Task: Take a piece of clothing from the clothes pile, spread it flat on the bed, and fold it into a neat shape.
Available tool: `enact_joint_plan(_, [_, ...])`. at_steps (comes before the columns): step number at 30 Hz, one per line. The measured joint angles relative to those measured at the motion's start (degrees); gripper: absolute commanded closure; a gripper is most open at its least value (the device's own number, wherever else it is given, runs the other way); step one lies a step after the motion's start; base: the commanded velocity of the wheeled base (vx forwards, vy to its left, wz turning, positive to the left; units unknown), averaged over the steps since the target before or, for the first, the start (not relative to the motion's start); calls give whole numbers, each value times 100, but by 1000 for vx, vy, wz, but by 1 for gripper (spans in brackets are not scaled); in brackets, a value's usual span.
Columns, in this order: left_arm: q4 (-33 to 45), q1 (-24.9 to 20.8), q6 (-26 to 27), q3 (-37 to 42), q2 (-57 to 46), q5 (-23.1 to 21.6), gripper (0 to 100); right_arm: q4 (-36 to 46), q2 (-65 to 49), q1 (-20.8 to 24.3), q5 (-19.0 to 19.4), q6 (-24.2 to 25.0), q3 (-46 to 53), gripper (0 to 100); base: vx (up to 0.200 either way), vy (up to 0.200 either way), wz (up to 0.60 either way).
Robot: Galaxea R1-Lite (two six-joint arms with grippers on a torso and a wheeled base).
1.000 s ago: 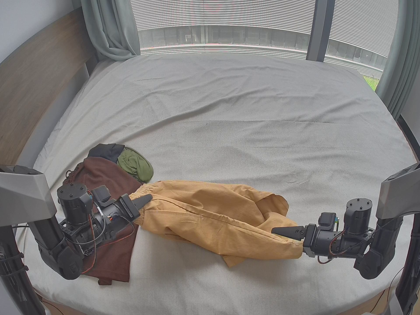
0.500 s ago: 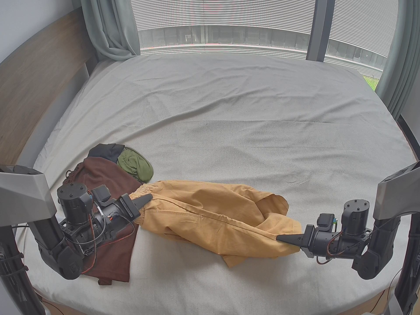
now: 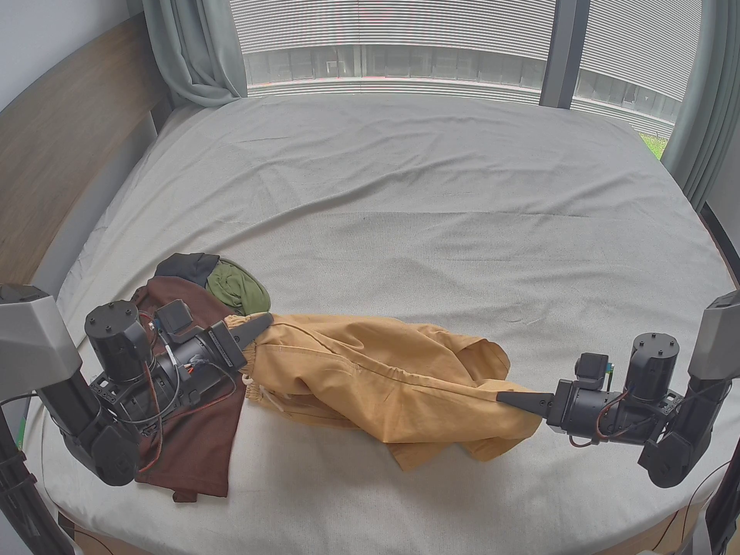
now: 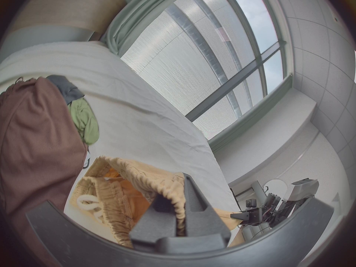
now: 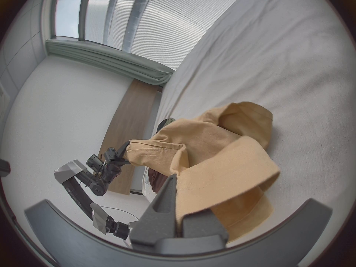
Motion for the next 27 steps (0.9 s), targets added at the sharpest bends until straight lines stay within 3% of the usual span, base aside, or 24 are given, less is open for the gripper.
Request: enact_joint_plan(27, [0, 341, 631, -672, -72, -13, 100, -5, -981, -608, 11, -128, -463, 100, 0, 0, 0])
